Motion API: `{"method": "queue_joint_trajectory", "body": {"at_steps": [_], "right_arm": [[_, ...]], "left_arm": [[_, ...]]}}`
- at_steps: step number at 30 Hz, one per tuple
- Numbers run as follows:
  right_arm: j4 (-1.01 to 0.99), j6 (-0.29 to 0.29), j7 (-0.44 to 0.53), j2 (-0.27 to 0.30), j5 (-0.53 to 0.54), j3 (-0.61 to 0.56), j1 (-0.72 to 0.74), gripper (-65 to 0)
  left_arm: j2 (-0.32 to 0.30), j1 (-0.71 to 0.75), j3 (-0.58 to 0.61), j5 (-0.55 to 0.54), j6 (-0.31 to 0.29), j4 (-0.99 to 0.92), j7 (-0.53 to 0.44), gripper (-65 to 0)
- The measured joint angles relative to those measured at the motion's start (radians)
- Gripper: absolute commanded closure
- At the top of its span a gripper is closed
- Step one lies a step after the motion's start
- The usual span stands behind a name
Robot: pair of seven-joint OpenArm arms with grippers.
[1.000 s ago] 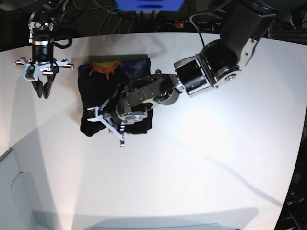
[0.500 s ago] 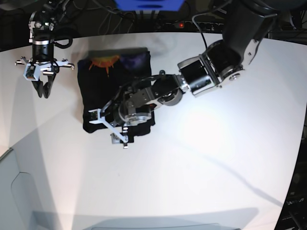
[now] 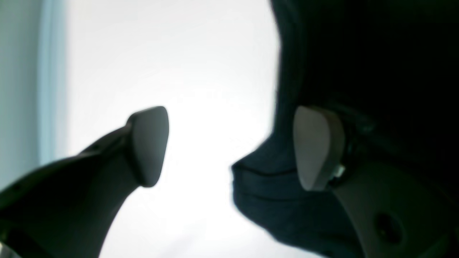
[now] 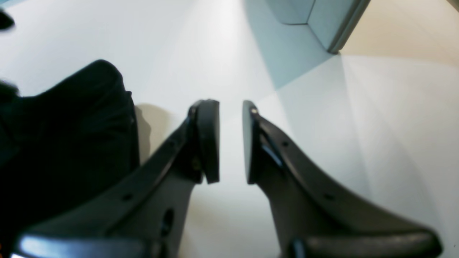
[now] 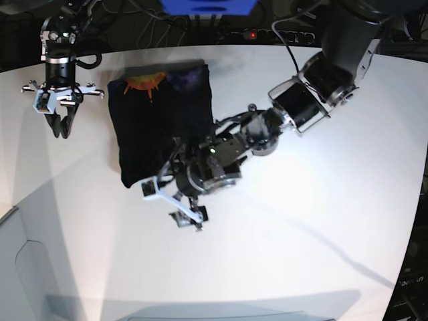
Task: Fold the T-shirt properly
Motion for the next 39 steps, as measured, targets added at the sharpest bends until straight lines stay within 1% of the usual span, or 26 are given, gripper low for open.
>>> {"method": "queue_joint_trajectory", "body": {"at_steps": [3, 5, 7, 9, 11, 14, 17, 21, 25, 26, 27, 30, 32, 33, 35, 39], "right_arm": [[-0.001, 0.0, 0.0, 0.005, 0.0, -0.027, -0.011, -9.8], [-0.004, 0.0, 0.0, 0.0, 0.0, -0.043, -0.024, -9.2], [-0.005, 0.0, 0.0, 0.001, 0.0, -0.059, -0.037, -6.5], [-0.005, 0.0, 0.0, 0.001, 0.0, -0.072, -0.049, -3.1], [-0.005, 0.0, -0.001, 0.001, 0.0, -0.079, -0.06, -0.7], [-0.005, 0.001, 0.0, 0.006, 0.0, -0.114, -0.085, 0.0], [-0.006, 0.0, -0.001, 0.003, 0.0, -0.16, -0.107, 0.0], [-0.033, 0.0, 0.005, 0.003, 0.008, -0.248, -0.122, 0.0], [-0.096, 0.0, 0.01, 0.007, 0.007, -0.281, -0.116, 0.0], [-0.108, 0.0, 0.01, 0.007, 0.007, -0.286, -0.115, 0.0], [-0.122, 0.0, 0.01, 0.006, 0.007, -0.287, -0.109, 0.0], [-0.161, 0.0, 0.018, 0.004, 0.008, -0.29, -0.096, 0.0], [-0.186, 0.0, 0.02, 0.005, 0.008, -0.288, -0.092, 0.0], [-0.196, 0.0, 0.022, 0.005, 0.011, -0.288, -0.092, 0.0], [-0.211, 0.0, 0.029, 0.005, 0.016, -0.285, -0.092, 0.0], [-0.235, 0.0, 0.039, 0.004, 0.021, -0.285, -0.089, 0.0]], "left_arm": [[-0.05, 0.039, -0.156, 0.001, 0.001, 0.066, 0.0, -52.2], [-0.081, 0.093, -0.294, 0.005, 0.004, 0.098, 0.0, -52.1], [-0.112, 0.17, -0.446, 0.005, 0.006, 0.14, 0.003, -52.1], [-0.14, 0.277, -0.621, 0.008, 0.009, 0.201, 0.007, -52.1], [-0.149, 0.391, -0.804, 0.009, 0.008, 0.256, 0.003, -52.1], [-0.139, 0.537, -1.044, 0.006, 0.008, 0.308, 0.004, -52.1], [-0.132, 0.654, -1.218, 0.011, 0.011, 0.332, 0.011, -52.1], [-0.103, 0.769, -1.37, 0.0, 0.008, 0.333, 0.009, -52.1], [-0.067, 0.83, -1.483, 0.005, 0.005, 0.333, 0.01, -52.0], [-0.058, 0.842, -1.504, 0.006, -0.004, 0.336, 0.011, -51.0], [-0.047, 0.849, -1.527, 0.005, -0.043, 0.338, 0.012, -48.9], [-0.01, 0.859, -1.614, 0.0, -0.175, 0.34, 0.009, -38.6], [0.013, 0.857, -1.69, 0.007, -0.234, 0.341, 0.005, -32.5], [0.021, 0.856, -1.716, 0.014, -0.26, 0.341, 0.008, -30.5], [0.032, 0.857, -1.749, 0.017, -0.295, 0.341, 0.011, -27.3], [0.034, 0.857, -1.774, 0.011, -0.31, 0.341, 0.008, -24.1]]}}
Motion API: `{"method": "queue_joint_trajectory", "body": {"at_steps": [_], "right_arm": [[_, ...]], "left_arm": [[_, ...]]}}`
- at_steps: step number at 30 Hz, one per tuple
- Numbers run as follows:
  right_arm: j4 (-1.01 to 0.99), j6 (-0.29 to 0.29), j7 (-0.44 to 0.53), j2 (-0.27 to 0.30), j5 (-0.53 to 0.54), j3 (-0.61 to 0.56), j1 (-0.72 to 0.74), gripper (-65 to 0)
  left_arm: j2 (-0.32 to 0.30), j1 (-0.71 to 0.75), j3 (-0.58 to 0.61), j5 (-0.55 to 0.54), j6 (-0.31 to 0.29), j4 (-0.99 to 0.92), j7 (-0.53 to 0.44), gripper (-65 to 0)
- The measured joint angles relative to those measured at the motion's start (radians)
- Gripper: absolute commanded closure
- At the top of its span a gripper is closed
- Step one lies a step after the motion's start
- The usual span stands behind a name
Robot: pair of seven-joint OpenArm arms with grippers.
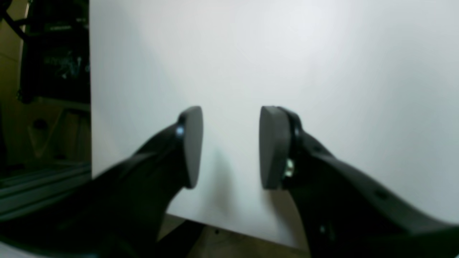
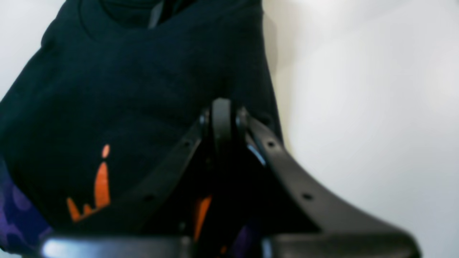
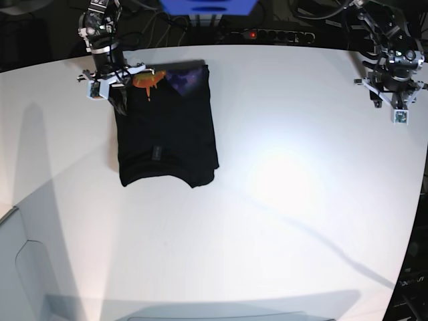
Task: Fold the T-shirt properly
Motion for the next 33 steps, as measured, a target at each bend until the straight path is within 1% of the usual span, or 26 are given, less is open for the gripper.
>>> {"method": "queue_joint_trajectory", "body": {"at_steps": [5, 8, 9, 11, 13, 15, 16, 18, 19, 21, 23, 24, 26, 29, 31, 33], "right_arm": [[-0.044, 0.0, 0.016, 0.0, 0.006, 0.018, 0.021, 0.0], [-0.011, 0.001, -0.024, -0.002, 0.009, 0.04, 0.024, 0.0], [0.018, 0.001, -0.044, -0.004, 0.042, 0.052, 0.019, 0.0], [0.093, 0.001, -0.028, -0.002, 0.135, 0.082, -0.005, 0.0], [0.165, -0.003, -0.016, 0.005, 0.208, 0.097, -0.04, 0.0], [0.203, -0.001, -0.029, 0.004, 0.217, 0.098, -0.082, 0.0], [0.21, 0.0, -0.029, 0.001, 0.218, 0.096, -0.112, 0.0], [0.211, -0.001, -0.034, 0.0, 0.214, 0.095, -0.168, 0.0], [0.209, -0.001, -0.036, 0.0, 0.214, 0.095, -0.197, 0.0], [0.207, -0.001, -0.036, 0.0, 0.215, 0.096, -0.259, 0.0], [0.202, 0.0, -0.03, 0.0, 0.215, 0.093, -0.328, 0.0], [0.197, 0.0, -0.027, 0.0, 0.215, 0.093, -0.359, 0.0], [0.167, 0.0, -0.025, 0.001, 0.218, 0.093, -0.407, 0.0], [0.087, -0.001, -0.021, 0.0, 0.219, 0.075, -0.435, 0.0], [0.016, 0.0, -0.022, 0.006, 0.216, 0.054, -0.435, 0.0], [-0.062, -0.001, -0.02, 0.034, 0.22, 0.026, -0.433, 0.0]], "left_arm": [[0.0, 0.015, -0.075, -0.002, -0.007, 0.0, -0.001, -23.9], [0.001, 0.043, -0.09, -0.003, -0.008, 0.0, -0.001, -23.8], [0.001, 0.054, -0.094, -0.003, -0.008, 0.0, -0.002, -23.8], [0.001, 0.087, -0.096, -0.006, -0.008, 0.0, -0.006, -23.8], [0.019, 0.126, -0.097, -0.004, -0.007, 0.001, -0.006, -23.8], [0.049, 0.161, -0.098, -0.005, -0.008, 0.001, -0.003, -23.7], [0.063, 0.177, -0.097, -0.005, -0.008, 0.001, -0.003, -22.8], [0.088, 0.202, -0.097, -0.003, -0.008, 0.001, -0.007, -16.9], [0.101, 0.213, -0.097, -0.009, -0.008, 0.001, -0.009, -12.0], [0.133, 0.237, -0.098, -0.004, -0.008, 0.001, -0.005, 0.0], [0.16, 0.266, -0.098, -0.008, -0.008, 0.001, -0.007, -0.2], [0.17, 0.281, -0.098, -0.004, -0.008, 0.001, -0.006, -1.3], [0.193, 0.309, -0.098, -0.006, -0.008, -0.003, -0.014, 0.0], [0.217, 0.344, -0.093, -0.007, -0.008, -0.012, -0.024, 0.0], [0.213, 0.354, -0.067, 0.003, -0.007, -0.066, -0.024, 0.0], [0.201, 0.351, -0.044, -0.004, -0.009, -0.157, -0.024, 0.0]]}}
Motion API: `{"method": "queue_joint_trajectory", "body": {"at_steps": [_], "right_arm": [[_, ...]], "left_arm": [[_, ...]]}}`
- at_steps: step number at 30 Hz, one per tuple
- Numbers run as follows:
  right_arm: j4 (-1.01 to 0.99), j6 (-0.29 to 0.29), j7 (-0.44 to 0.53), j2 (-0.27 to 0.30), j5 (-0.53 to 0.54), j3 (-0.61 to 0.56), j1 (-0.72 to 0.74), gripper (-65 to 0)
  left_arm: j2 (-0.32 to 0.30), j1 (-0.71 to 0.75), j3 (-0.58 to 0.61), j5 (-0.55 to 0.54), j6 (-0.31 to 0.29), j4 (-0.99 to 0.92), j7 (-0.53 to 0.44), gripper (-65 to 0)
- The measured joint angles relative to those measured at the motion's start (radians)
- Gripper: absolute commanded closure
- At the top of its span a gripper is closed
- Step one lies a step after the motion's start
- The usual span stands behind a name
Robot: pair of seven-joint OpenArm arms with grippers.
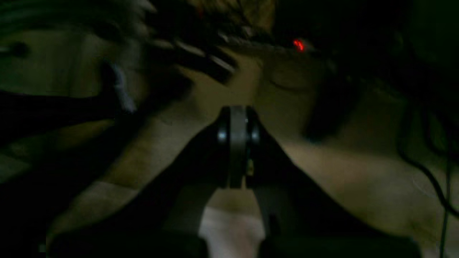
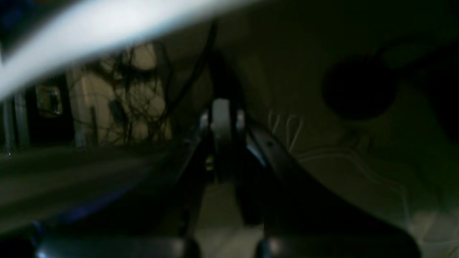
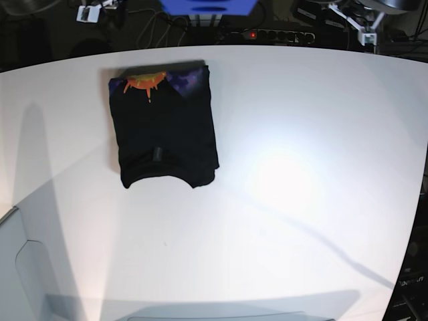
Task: Fold the T-shirt properly
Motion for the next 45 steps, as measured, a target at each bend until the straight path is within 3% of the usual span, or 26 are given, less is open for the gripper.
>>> {"method": "queue_joint_trajectory", "body": {"at_steps": [3, 5, 8, 11, 13, 15, 16, 21, 23, 25, 27, 30, 31, 33, 35, 45], "right_arm": [[-0.121, -0.003, 0.009, 0.034, 0.0, -0.04, 0.018, 0.0], [-0.212, -0.003, -0.002, 0.055, -0.006, -0.073, 0.058, 0.0], [-0.359, -0.004, 0.01, 0.089, -0.004, -0.116, 0.137, 0.0], [-0.518, -0.005, 0.024, 0.108, -0.005, -0.138, 0.215, 0.0], [-0.611, -0.006, 0.096, 0.124, -0.025, -0.151, 0.248, 0.0], [-0.712, -0.015, 0.169, 0.135, -0.114, -0.161, 0.289, 0.0], [-0.763, -0.032, 0.2, 0.135, -0.164, -0.163, 0.314, 0.0], [-1.011, -0.257, 0.405, 0.119, -0.365, -0.17, 0.418, 0.0], [-1.146, -0.349, 0.48, 0.124, -0.409, -0.17, 0.464, 0.0], [-1.297, -0.368, 0.544, 0.133, -0.459, -0.17, 0.524, 0.0], [-1.424, -0.375, 0.598, 0.138, -0.479, -0.164, 0.592, 0.0], [-1.5, -0.381, 0.628, 0.138, -0.478, -0.163, 0.662, 0.0], [-1.502, -0.401, 0.624, 0.138, -0.481, -0.162, 0.677, 0.0], [-1.5, -0.496, 0.611, 0.138, -0.483, -0.169, 0.692, 0.0], [-1.502, -0.544, 0.58, 0.143, -0.481, -0.169, 0.693, 0.0], [-1.508, -0.667, 0.519, 0.122, -0.482, -0.202, 0.752, 0.0]], "left_arm": [[-0.059, -0.025, 0.039, 0.003, 0.003, -0.165, -0.01, 0.0], [-0.108, -0.057, 0.072, 0.019, 0.024, -0.293, -0.079, 0.0], [-0.158, -0.112, 0.145, 0.031, 0.036, -0.522, -0.266, 0.0], [-0.176, -0.178, 0.216, 0.113, 0.1, -0.797, -0.515, 0.0], [-0.188, -0.217, 0.241, 0.155, 0.135, -0.997, -0.667, 0.0], [-0.213, -0.276, 0.271, 0.2, 0.174, -1.217, -0.787, 0.0], [-0.225, -0.308, 0.29, 0.215, 0.204, -1.323, -0.84, 0.0], [-0.235, -0.449, 0.391, 0.26, 0.328, -1.637, -1.052, 0.0], [-0.23, -0.465, 0.429, 0.26, 0.405, -1.631, -1.074, 0.0], [-0.224, -0.468, 0.465, 0.255, 0.463, -1.621, -1.076, 0.0], [-0.204, -0.47, 0.493, 0.258, 0.482, -1.624, -1.066, 0.0], [-0.174, -0.476, 0.502, 0.26, 0.478, -1.632, -1.059, 0.0], [-0.168, -0.479, 0.502, 0.26, 0.478, -1.632, -1.06, 0.0], [-0.162, -0.484, 0.506, 0.261, 0.478, -1.63, -1.064, 0.0], [-0.163, -0.489, 0.506, 0.261, 0.478, -1.627, -1.062, 0.0], [-0.165, -0.502, 0.506, 0.261, 0.479, -1.633, -1.056, 0.0]]}}
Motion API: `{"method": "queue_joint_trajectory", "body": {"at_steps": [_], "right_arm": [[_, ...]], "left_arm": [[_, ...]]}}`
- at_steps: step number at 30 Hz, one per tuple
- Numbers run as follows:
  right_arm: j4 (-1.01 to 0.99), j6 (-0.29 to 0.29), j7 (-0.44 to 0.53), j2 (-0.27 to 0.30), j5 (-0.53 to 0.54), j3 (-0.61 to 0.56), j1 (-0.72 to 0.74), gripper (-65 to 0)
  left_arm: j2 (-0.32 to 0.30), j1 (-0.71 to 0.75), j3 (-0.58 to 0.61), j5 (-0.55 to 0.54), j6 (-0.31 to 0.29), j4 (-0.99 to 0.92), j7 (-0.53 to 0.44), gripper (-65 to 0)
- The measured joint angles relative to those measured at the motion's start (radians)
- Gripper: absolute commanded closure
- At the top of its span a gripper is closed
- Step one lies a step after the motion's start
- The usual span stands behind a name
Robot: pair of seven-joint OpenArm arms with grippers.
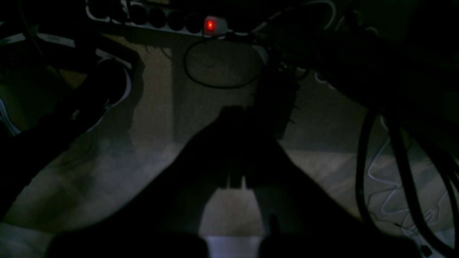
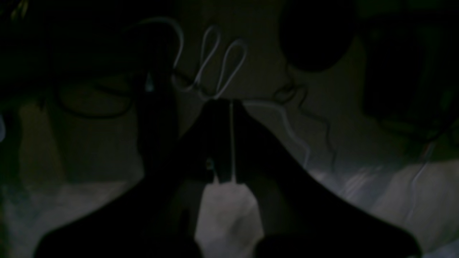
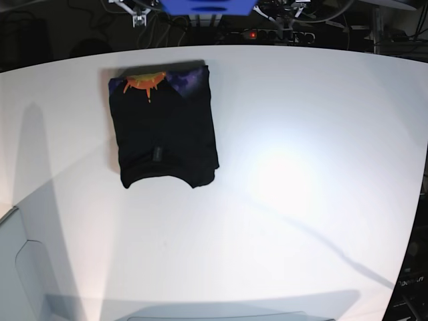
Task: Fold the T-shirt properly
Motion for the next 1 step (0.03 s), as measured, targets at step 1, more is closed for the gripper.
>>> {"method": "queue_joint_trajectory", "body": {"at_steps": [1], "right_arm": [[0.005, -0.002, -0.019, -0.003, 0.0, -0.023, 0.005, 0.0]], "left_arm": [[0.0, 0.0, 0.0, 0.0, 0.0, 0.0, 0.022, 0.0]]}}
